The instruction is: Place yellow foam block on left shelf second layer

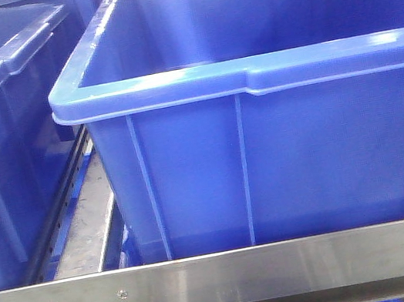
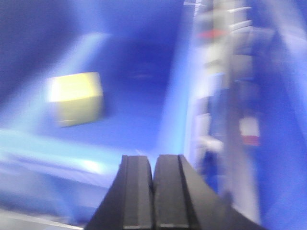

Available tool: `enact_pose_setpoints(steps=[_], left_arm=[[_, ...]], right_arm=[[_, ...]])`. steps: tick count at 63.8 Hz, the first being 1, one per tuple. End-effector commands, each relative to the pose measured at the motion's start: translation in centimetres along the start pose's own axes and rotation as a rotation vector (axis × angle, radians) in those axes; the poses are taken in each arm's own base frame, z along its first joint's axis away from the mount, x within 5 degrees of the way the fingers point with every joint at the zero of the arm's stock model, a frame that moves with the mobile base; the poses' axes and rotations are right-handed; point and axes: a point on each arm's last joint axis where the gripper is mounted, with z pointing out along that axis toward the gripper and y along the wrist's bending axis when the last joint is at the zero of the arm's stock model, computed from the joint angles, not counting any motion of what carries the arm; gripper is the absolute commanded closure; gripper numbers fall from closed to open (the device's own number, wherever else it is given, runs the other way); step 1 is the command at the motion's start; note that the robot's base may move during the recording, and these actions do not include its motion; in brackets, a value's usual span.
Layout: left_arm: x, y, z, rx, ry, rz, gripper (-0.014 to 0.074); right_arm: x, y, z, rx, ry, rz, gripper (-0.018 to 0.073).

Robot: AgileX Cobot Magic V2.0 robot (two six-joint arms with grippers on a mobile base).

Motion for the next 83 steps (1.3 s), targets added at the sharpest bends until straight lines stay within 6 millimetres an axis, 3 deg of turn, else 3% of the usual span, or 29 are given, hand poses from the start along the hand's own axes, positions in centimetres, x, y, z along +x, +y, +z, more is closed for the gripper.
enact_pose_setpoints(steps=[1,18,83], left_arm=[[0.1,-0.1,0.1,0.014,-0.052,-0.006,0.046],[0.1,-0.1,0.1,0.014,-0.052,-0.006,0.046],[0.1,-0.1,0.1,0.014,-0.052,-0.006,0.046]], right_arm=[[-0.4,-0.2,-0.7,0.039,-0.155,0.001,0.0503],[1.9,-0.1,0.0,0.053,-0.284,-0.004,0.0503],[1.8,-0.1,-0.1,0.052,-0.3,-0.004,0.0503]])
